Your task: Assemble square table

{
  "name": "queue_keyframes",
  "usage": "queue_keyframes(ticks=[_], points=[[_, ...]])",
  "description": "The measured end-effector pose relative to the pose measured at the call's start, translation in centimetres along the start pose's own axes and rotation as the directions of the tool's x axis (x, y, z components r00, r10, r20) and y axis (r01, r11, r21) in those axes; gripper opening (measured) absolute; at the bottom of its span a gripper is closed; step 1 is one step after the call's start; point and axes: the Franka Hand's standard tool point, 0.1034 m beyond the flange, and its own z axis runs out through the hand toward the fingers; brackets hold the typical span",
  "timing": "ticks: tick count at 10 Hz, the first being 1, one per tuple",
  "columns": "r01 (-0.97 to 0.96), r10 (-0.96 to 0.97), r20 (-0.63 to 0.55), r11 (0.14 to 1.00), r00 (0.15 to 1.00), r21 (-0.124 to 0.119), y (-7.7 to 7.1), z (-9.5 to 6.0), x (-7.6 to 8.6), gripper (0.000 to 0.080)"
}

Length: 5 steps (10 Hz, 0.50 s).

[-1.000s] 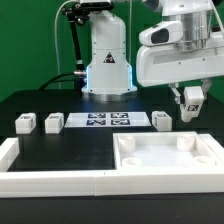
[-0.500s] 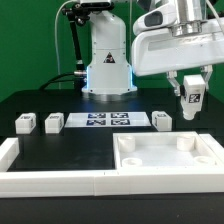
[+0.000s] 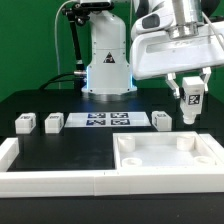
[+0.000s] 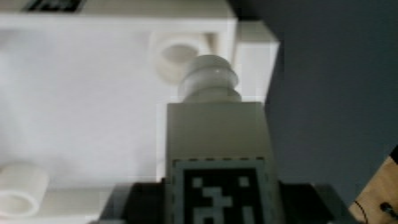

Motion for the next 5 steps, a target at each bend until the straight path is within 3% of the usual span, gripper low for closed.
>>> queue_keyframes(ticks=[4, 5], points=[[0.014, -0.014, -0.043, 1.000, 0.999, 0.001, 1.0, 1.2, 3.9, 0.0287], [0.014, -0.014, -0.041, 1.000, 0.999, 0.001, 1.0, 1.3, 3.7, 0.0287]])
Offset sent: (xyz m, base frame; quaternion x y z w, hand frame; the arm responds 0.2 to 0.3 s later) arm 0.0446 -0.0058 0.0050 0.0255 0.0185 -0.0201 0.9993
